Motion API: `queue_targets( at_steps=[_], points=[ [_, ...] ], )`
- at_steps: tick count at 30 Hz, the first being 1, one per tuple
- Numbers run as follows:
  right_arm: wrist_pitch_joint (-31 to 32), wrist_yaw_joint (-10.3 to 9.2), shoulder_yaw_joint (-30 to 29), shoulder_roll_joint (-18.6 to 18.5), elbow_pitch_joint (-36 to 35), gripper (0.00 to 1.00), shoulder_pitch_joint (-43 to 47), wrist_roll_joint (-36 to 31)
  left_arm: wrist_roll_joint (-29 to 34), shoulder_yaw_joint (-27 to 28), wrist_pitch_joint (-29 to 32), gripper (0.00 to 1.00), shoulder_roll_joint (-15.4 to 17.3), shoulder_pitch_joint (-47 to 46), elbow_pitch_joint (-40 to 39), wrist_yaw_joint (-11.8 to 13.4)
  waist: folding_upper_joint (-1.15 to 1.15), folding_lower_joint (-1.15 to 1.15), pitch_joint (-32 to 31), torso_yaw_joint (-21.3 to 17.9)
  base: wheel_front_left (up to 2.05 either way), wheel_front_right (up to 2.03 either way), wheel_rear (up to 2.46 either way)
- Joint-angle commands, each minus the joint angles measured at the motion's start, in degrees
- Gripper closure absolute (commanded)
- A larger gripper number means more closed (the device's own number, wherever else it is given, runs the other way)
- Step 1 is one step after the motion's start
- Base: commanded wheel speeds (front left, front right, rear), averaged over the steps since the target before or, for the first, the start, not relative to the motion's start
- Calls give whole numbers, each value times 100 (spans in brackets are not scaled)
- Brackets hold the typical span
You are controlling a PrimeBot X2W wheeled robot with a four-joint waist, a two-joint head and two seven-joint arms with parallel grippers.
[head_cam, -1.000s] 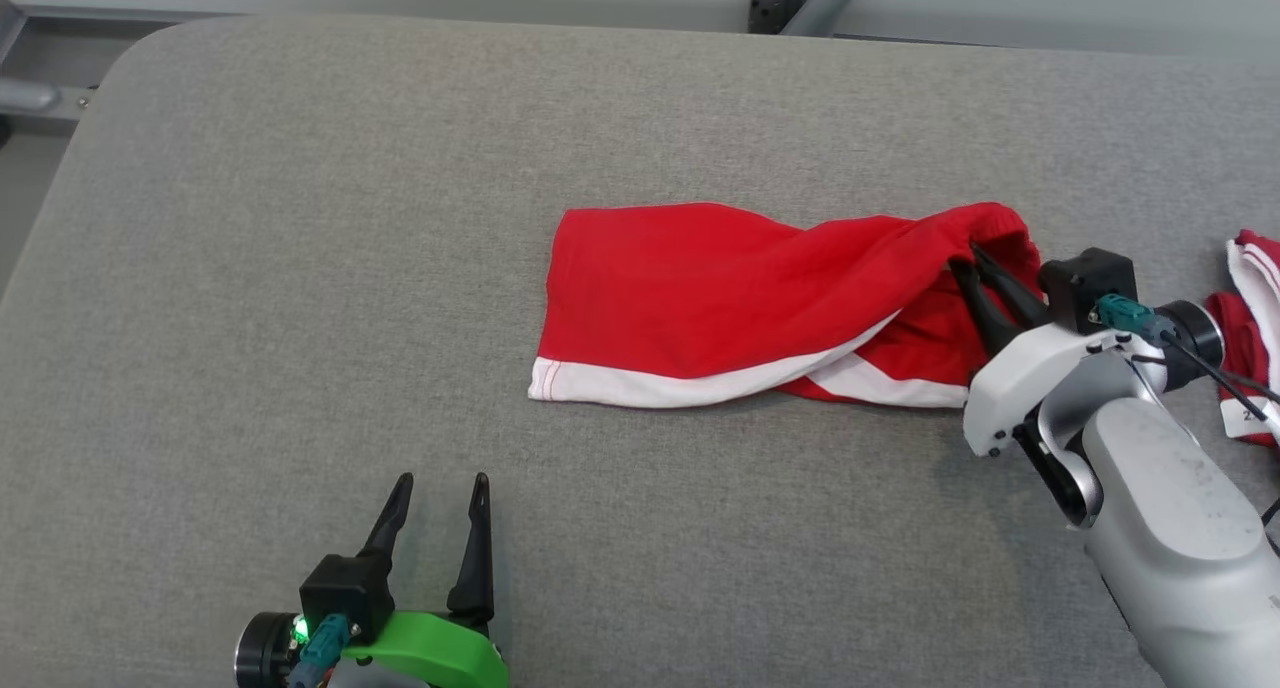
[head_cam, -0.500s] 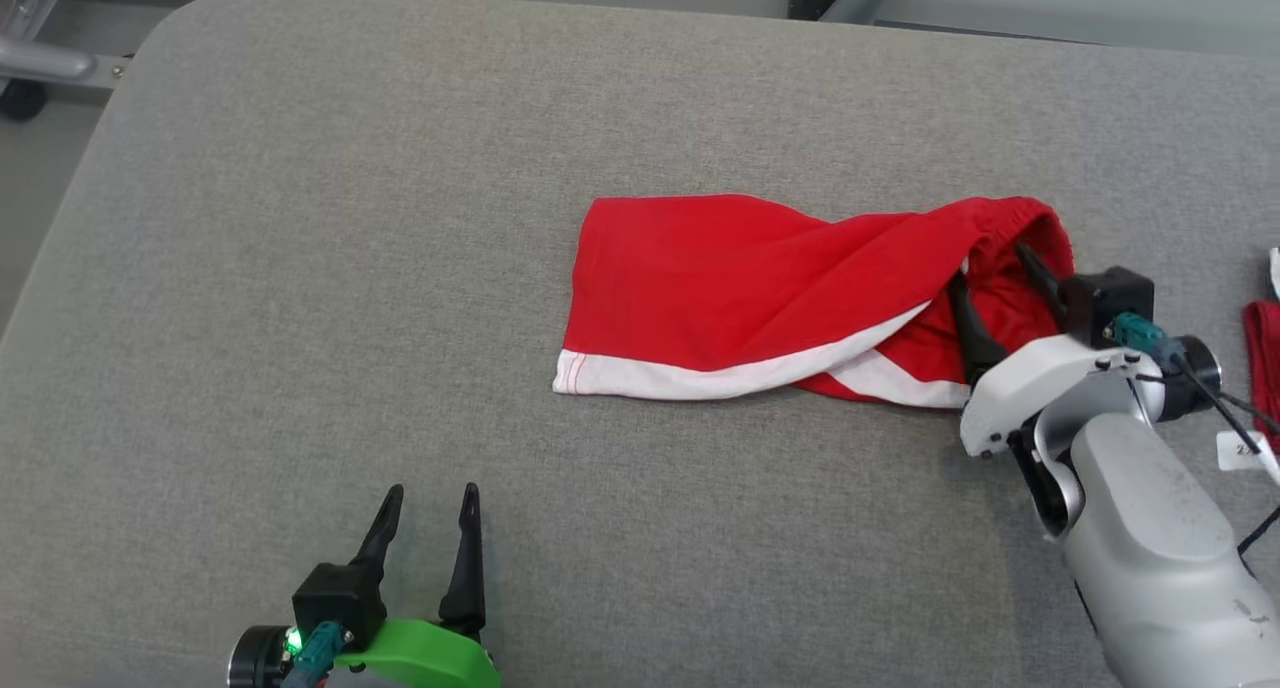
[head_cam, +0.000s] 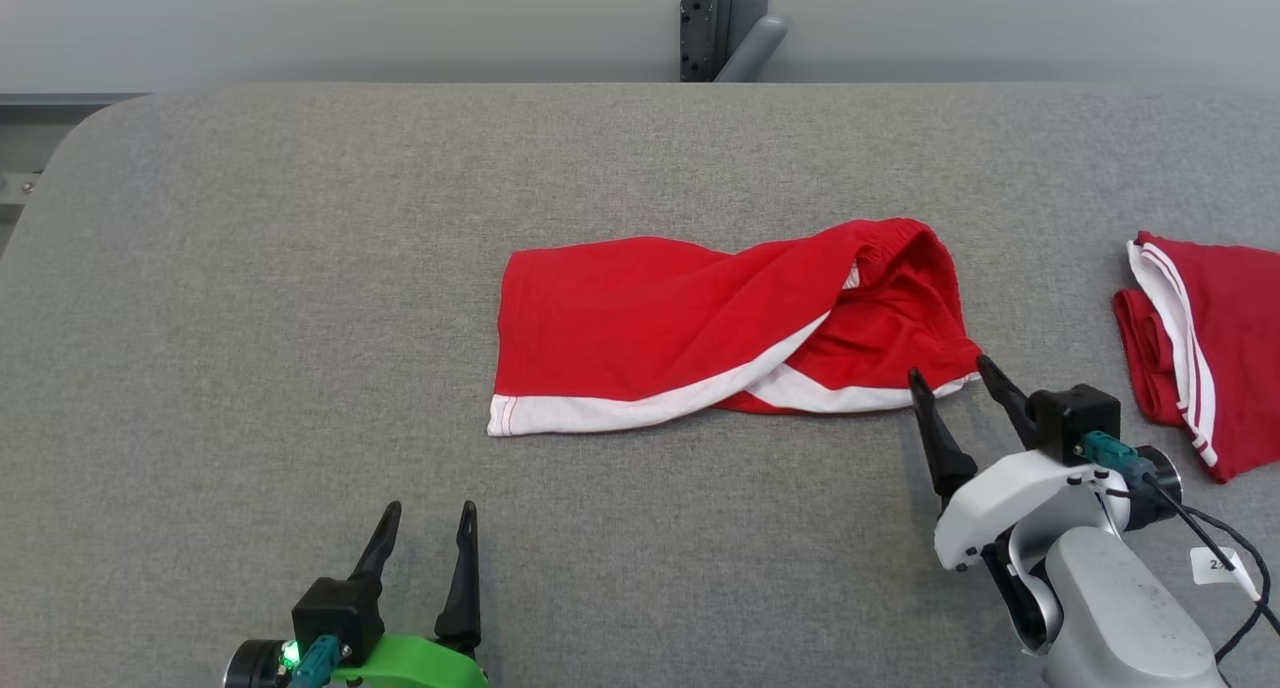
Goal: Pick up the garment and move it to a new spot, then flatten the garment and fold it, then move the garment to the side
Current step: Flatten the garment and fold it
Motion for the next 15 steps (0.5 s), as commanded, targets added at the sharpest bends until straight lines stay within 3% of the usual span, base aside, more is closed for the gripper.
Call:
queue_targets(
  at_steps=[1, 6, 15],
  points=[
    [-25, -9, 108, -5, -40, 0, 50, 24, 55, 17, 0, 0, 17, 80, 14, -31, 35, 0, -26, 28, 0, 0, 0],
    [-26, -9, 342, -90, -38, 0, -215, 5, 23, -1, 1, 0, 17, 99, 28, -28, 35, 0, 63, 220, 0, 0, 0],
    [-22, -9, 601, -303, 641, 0, -966, -197, -46, -73, 1, 0, 16, -61, 0, 4, 35, 0, 392, 553, 0, 0, 0]
  ],
)
